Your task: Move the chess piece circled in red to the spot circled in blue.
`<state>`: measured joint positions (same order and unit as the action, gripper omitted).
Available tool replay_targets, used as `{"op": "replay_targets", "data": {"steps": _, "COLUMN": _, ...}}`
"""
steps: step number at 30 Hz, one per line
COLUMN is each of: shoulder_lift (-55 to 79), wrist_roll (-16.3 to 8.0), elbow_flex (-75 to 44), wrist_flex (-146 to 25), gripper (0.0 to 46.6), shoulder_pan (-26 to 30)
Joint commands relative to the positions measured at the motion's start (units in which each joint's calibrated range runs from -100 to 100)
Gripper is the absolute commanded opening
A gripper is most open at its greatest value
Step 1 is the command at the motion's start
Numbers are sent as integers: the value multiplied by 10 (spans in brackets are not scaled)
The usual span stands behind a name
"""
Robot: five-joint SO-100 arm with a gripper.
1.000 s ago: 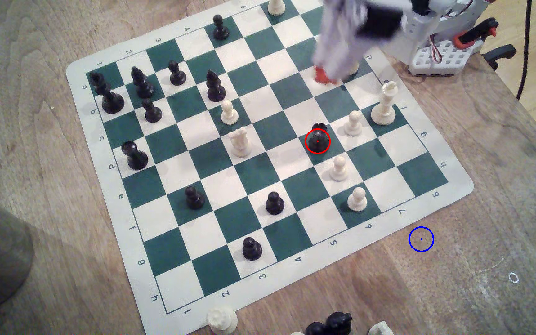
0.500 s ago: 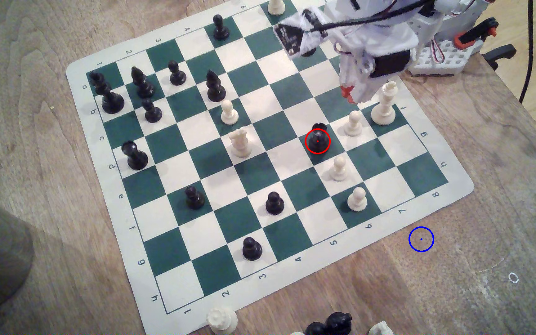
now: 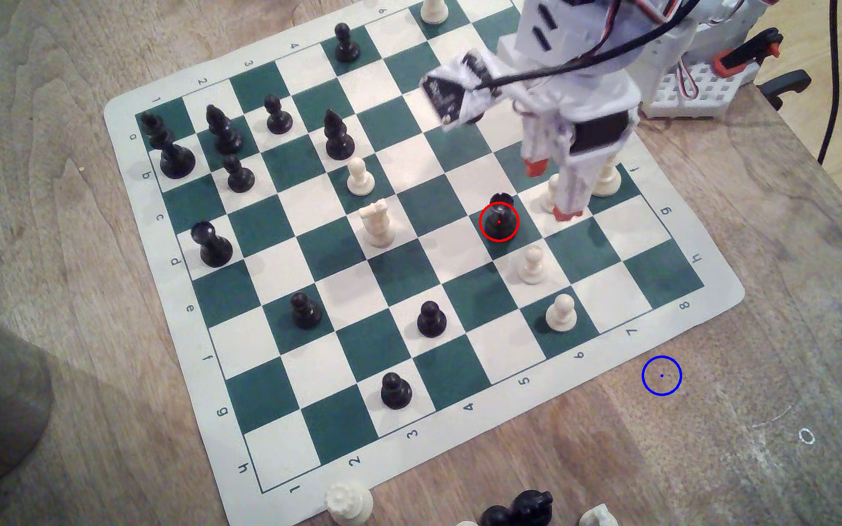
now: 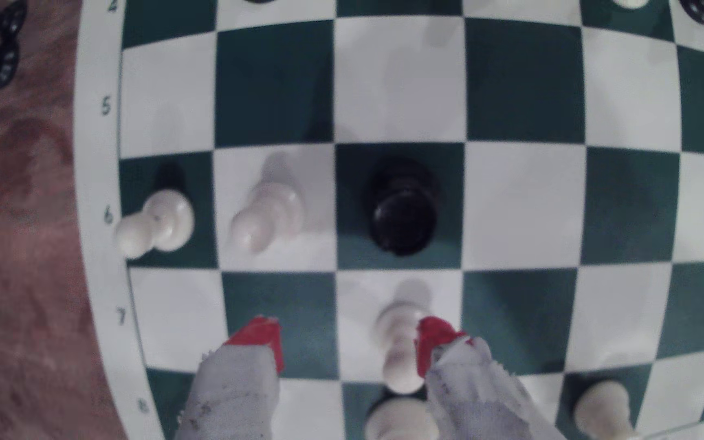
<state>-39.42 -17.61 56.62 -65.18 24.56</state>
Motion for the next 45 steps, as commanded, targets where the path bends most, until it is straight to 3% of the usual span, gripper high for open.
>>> {"op": "replay_targets", "data": {"steps": 1, "shoulder_lift": 10, "wrist_roll": 1, "elbow_flex": -26, "wrist_flex": 26, "gripper": 173, "shoulder_pan": -11}}
{"op": "replay_targets", "data": {"steps": 34, "shoulder_lift": 120, "wrist_roll": 22, "elbow_flex": -59, "wrist_flex": 110, "gripper": 187, "shoulder_pan": -58}}
{"op": "replay_targets", "data": {"steps": 45, "shoulder_lift": 129, "wrist_roll": 21, "elbow_flex": -65, "wrist_flex": 124, "gripper": 172, "shoulder_pan": -59}}
